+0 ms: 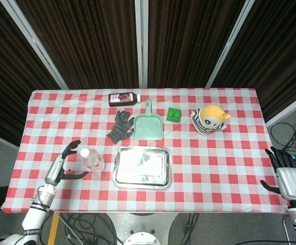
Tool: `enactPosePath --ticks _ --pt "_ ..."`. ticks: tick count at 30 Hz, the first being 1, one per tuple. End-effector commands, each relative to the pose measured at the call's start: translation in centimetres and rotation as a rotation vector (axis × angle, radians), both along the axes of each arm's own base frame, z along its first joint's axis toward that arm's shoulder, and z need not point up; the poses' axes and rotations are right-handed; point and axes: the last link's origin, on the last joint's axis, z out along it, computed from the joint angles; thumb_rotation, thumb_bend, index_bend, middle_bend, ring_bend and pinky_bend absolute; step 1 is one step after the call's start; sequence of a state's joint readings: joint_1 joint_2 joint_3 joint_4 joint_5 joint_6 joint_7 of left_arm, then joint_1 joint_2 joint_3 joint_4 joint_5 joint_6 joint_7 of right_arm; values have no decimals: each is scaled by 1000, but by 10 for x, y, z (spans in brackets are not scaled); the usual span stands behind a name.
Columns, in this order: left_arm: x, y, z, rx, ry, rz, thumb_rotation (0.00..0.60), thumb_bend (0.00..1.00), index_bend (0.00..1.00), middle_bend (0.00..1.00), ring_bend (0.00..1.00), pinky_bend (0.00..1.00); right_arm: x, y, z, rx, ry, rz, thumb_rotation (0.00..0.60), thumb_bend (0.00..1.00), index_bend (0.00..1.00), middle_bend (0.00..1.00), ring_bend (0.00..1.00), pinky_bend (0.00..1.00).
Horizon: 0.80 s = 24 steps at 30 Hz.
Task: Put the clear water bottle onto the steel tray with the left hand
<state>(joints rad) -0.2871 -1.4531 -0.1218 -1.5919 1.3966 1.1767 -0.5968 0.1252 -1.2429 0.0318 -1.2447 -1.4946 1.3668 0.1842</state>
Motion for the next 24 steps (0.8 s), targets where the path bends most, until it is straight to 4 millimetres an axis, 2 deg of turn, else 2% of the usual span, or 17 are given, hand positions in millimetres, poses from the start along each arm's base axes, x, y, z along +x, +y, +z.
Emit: enactPosePath --ticks 1,7,13,24 --pt "7 5 -6 -15 -8 -12 600 0 162 208 154 212 0 0 1 -3 -2 -1 600 121 0 0 0 0" --pt "12 11 -11 -45 -14 -34 600 0 169 220 156 215 -1 -1 3 -8 -6 -3 600 121 0 0 0 0" --pt "16 21 -15 -20 -37 -20 600 43 329 344 248 324 -2 -1 4 -9 -10 -5 600 120 0 0 0 0" --pt "30 36 -22 10 -54 -9 600 148 492 518 419 519 -3 -1 4 -11 -13 -12 600 119 0 0 0 0"
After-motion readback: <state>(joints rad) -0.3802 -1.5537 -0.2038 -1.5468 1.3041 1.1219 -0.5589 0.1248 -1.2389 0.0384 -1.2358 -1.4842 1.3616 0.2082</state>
